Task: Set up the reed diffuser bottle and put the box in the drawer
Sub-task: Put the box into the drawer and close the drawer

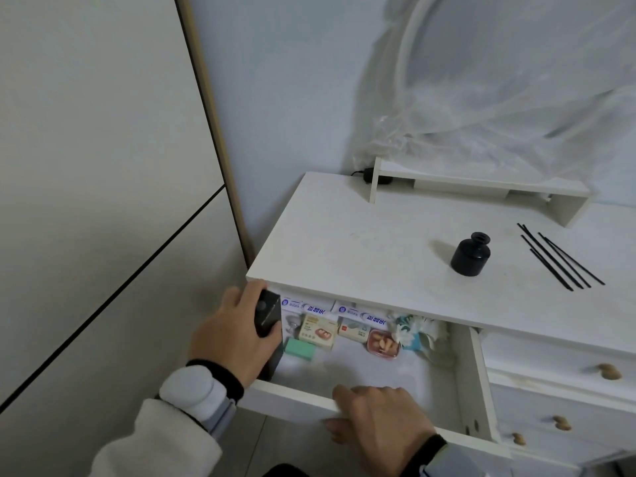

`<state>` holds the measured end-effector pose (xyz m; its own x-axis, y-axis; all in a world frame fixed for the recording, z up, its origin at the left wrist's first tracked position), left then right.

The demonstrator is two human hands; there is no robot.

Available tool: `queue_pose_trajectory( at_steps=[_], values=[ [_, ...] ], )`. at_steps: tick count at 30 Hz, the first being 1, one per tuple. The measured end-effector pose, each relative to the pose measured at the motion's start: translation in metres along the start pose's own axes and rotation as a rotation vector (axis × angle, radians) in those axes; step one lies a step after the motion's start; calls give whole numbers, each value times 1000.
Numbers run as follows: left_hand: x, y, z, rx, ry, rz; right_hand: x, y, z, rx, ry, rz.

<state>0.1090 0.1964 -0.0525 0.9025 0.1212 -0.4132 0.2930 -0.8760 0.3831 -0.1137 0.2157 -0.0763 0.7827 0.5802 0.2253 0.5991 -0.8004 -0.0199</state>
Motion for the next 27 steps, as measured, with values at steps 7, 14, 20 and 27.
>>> queue_pose_trajectory(
  at_steps=[7, 14, 20, 27],
  values=[
    [12, -26, 6, -30, 180, 22, -1, 1, 8, -5, 9, -15],
    [6, -24, 8, 34, 38, -26, -8, 4, 5, -36, 22, -38],
    [3, -1, 16, 20, 41, -15, -11, 19, -2, -86, 8, -10],
    [-3, 32, 26, 11, 138, 20, -51, 61, 1, -378, -150, -69]
  ],
)
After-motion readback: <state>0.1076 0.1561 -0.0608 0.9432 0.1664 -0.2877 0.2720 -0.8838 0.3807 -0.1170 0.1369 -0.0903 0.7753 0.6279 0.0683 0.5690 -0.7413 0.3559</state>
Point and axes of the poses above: each hand's wrist, its own y-axis towards the middle knuckle, its own z-axis out of the palm, x = y × z, the point moved 1 cm from there along y, towards the middle knuckle, and after that the axes turned 11 degrees about -x, right-handed, at the moved point
